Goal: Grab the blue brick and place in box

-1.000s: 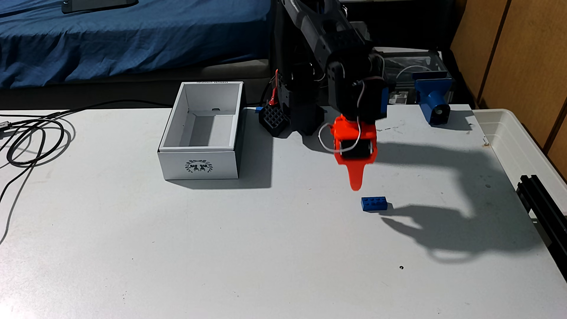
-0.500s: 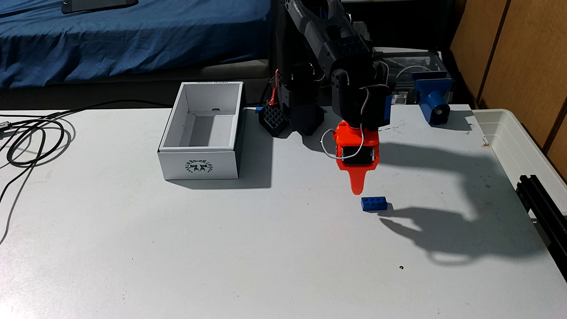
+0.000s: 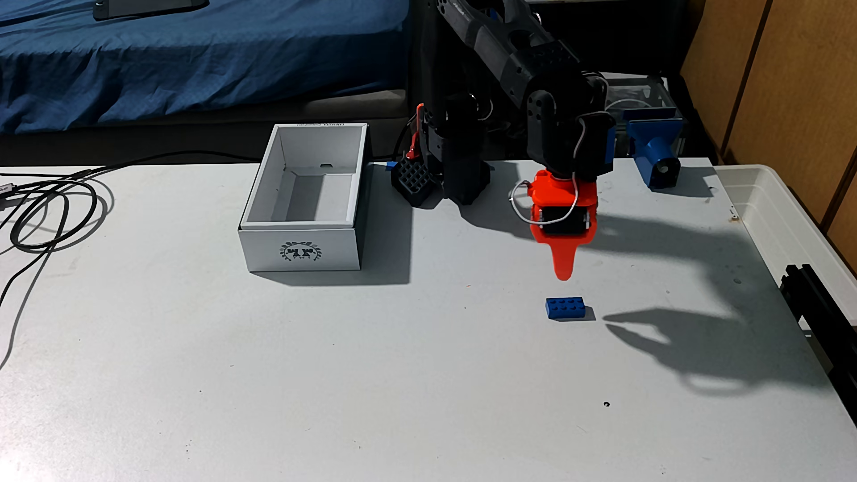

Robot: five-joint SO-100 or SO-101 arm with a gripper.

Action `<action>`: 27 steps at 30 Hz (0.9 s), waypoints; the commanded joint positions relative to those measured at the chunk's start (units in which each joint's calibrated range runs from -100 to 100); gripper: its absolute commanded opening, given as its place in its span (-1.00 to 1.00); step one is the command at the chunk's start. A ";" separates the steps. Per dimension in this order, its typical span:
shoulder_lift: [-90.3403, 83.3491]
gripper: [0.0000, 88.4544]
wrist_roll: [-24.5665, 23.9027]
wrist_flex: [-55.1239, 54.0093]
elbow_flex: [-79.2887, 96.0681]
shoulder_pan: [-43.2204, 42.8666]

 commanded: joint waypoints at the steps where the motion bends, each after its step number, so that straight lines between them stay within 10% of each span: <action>1: -0.22 -0.98 -0.97 0.36 -1.50 -1.30; 27: 6.72 -0.96 -0.70 -0.42 -2.21 1.00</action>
